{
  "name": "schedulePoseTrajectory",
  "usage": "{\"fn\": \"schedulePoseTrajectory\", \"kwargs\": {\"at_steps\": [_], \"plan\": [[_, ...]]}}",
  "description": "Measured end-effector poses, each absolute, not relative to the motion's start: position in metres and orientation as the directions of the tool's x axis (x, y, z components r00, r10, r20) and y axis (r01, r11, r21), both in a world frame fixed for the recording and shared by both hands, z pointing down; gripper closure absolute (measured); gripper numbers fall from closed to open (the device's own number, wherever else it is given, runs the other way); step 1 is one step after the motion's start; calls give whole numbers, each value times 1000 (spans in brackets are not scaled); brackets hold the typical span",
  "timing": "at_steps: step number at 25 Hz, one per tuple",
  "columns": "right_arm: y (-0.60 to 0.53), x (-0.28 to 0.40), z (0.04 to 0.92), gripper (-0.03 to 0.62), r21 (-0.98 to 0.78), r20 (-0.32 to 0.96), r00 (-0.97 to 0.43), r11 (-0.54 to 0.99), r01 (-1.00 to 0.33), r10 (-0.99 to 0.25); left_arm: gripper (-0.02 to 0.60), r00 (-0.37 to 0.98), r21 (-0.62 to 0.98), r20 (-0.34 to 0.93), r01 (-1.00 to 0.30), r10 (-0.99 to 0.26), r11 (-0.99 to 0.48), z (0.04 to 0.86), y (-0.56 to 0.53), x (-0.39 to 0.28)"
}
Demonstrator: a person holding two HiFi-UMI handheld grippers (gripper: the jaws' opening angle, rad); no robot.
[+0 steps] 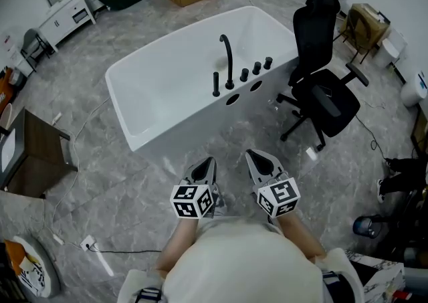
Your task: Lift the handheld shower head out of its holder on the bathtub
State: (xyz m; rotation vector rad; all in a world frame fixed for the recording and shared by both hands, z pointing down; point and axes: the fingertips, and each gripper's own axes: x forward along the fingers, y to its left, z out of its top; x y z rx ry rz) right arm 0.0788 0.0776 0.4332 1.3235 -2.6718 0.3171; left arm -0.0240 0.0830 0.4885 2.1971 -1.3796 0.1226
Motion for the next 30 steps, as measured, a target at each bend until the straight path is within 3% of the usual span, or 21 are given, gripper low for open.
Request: {"fn": "schedulePoseTrajectory", "kwargs": {"at_steps": [30], "plan": [[-120, 8, 457, 576, -131, 271, -525, 509, -851, -807, 561, 508, 409, 407, -844, -759, -345, 515, -98, -108]]}}
